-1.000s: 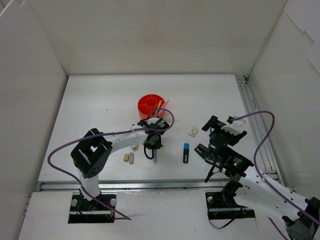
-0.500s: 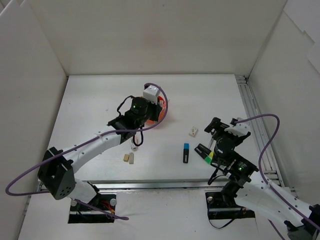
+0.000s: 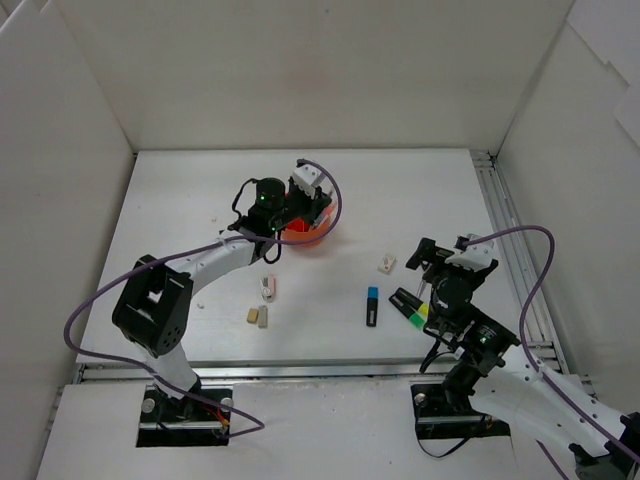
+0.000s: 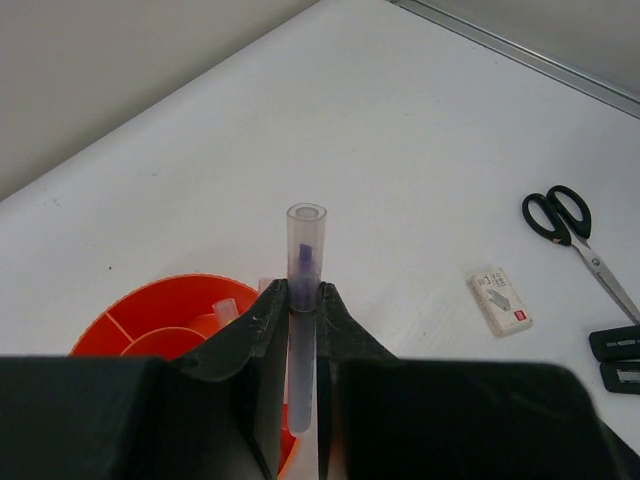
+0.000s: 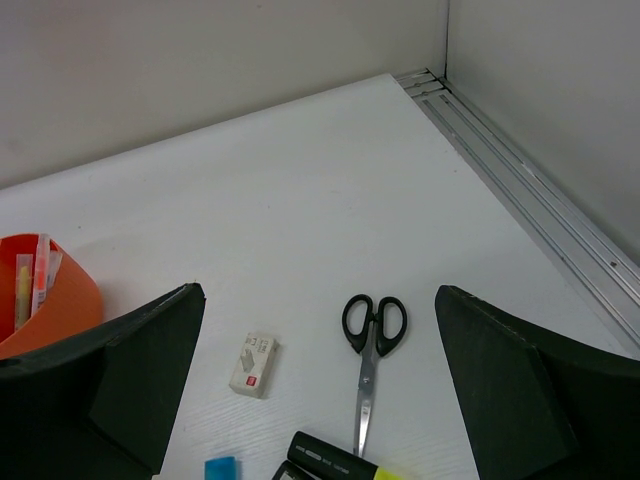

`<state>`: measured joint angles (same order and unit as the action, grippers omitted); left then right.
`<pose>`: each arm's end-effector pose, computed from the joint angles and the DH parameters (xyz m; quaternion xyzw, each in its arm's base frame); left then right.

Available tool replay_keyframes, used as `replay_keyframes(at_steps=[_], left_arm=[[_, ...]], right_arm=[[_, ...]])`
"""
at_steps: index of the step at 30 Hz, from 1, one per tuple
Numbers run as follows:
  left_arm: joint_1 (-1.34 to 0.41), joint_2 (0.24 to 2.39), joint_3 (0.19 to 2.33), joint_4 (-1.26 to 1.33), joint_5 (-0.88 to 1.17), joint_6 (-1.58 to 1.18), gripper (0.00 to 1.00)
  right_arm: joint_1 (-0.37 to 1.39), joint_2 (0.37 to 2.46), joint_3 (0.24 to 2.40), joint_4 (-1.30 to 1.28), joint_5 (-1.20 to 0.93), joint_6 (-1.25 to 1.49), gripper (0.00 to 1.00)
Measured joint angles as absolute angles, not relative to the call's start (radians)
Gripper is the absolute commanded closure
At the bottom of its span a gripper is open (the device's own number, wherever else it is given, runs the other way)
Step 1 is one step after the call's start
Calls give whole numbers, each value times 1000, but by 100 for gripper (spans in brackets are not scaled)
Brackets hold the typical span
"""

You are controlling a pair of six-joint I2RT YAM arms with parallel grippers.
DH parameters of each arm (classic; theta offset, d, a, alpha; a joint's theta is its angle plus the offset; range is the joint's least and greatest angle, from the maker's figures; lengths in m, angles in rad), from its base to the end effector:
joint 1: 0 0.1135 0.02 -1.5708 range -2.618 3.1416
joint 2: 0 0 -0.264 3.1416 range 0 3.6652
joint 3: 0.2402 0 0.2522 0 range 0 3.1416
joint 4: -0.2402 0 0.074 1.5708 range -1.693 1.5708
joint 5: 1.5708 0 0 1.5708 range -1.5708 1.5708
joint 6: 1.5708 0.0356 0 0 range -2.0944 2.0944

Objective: Sort the stationery into containers
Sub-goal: Place the pen in the storage box.

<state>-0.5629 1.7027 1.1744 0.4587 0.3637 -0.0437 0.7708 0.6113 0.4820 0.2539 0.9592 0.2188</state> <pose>0.3345 -0.2261 0.2961 0.3038 0.6635 -0.3266 0.6007 0.1266 0.0823 0.3047 0.1729 0.6591 0.0472 0.7304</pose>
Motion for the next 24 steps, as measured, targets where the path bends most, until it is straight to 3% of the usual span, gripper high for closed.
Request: replay_keyframes(at_steps=[17, 18, 19, 20, 22, 24], left_arm=[[-522, 1865, 1181, 589, 397, 30, 99], [-522, 1864, 1181, 590, 393, 28, 94], [-522, 1864, 1181, 593, 390, 27, 75], [-522, 1863, 1181, 593, 387, 28, 68], [-522, 1859, 1181, 584, 380, 13, 54], [-522, 1848, 1177, 577, 373, 1, 49]], right_arm=[[764, 551, 470, 165, 938, 216, 2], [764, 550, 469, 161, 937, 218, 2], [764, 550, 469, 156, 936, 220, 2], [764, 550, 469, 151, 934, 223, 2], [764, 550, 469, 138, 931, 231, 2], [763, 553, 469, 128, 926, 238, 2]])
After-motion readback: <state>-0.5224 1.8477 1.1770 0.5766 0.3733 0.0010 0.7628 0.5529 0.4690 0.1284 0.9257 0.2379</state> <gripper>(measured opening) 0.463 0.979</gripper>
